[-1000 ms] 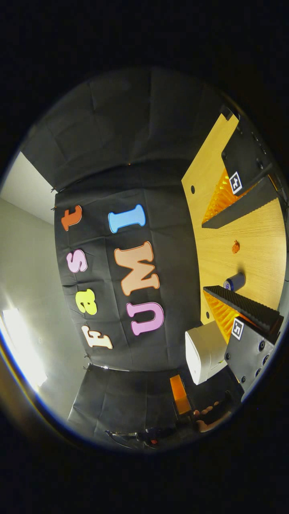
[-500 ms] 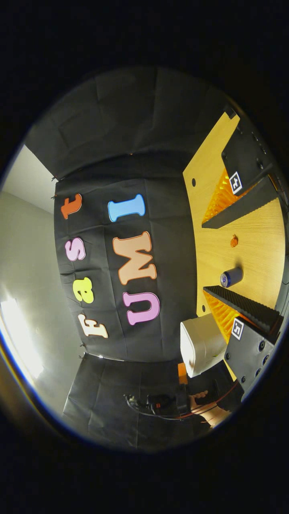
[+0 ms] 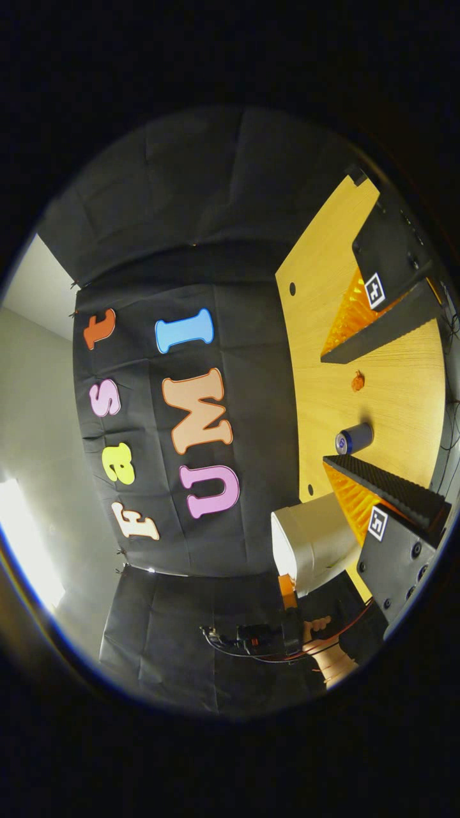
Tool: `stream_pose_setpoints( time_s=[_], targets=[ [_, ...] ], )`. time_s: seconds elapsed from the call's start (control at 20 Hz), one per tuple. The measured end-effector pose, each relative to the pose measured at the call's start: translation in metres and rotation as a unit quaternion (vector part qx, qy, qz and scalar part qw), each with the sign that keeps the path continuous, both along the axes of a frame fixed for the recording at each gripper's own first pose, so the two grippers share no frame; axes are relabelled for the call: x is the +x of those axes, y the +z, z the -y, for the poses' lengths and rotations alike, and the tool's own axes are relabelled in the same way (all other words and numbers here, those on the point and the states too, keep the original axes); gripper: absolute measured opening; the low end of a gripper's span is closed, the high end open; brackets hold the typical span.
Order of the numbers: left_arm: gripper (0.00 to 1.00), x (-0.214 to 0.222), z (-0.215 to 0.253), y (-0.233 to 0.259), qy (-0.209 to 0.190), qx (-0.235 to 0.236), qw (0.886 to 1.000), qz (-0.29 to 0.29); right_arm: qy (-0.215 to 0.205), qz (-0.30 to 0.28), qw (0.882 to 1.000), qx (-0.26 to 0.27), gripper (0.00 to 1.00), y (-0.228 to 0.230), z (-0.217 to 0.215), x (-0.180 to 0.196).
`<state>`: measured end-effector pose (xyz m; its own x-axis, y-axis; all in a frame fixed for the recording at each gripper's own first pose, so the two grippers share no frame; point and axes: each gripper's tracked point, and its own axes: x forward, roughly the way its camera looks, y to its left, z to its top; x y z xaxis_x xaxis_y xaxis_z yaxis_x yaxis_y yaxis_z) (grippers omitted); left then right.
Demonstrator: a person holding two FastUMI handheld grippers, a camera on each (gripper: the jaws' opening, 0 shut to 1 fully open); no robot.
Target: Press the lid of the desktop garbage bin to open it, pick up the crumpled paper on the desktop and throw it into the bin, then pick up the pop can on the desktop and drop it into the bin, and finally close the garbage bin lid.
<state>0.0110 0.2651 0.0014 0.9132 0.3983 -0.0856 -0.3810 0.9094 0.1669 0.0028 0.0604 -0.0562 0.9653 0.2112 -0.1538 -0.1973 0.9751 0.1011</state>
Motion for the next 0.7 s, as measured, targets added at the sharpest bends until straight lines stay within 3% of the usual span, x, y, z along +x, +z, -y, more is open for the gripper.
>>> stream_pose_setpoints(
  time_s=[0.15, 0.2, 0.35, 0.5, 0.65, 0.7],
  targets=[
    [0.0, 0.0, 0.002, 0.018, 0.014, 0.029, 0.999, 0.012, -0.008, -0.015, 1.0, 0.001, 0.95, -0.006, 0.004, 0.005],
    [0.0, 0.0, 0.009, 0.042, 0.009, 0.043, 0.998, 0.046, -0.006, -0.024, 1.0, 0.002, 0.95, -0.011, 0.003, 0.009],
    [0.0, 0.005, 0.064, 0.121, -0.047, 0.064, 0.986, 0.149, -0.005, -0.047, 0.999, 0.014, 0.96, -0.021, 0.002, 0.012],
    [0.29, 0.0, 0.101, 0.144, -0.088, 0.081, 0.977, 0.178, -0.006, -0.059, 0.998, 0.025, 0.96, -0.031, 0.004, 0.019],
    [0.95, -0.017, 0.144, 0.143, -0.117, 0.083, 0.975, 0.172, -0.009, -0.057, 0.998, 0.016, 0.95, -0.044, 0.01, 0.035],
    [0.93, -0.021, 0.151, 0.146, -0.118, 0.084, 0.973, 0.177, -0.007, -0.054, 0.998, 0.01, 0.95, -0.05, 0.011, 0.044]
  ],
)
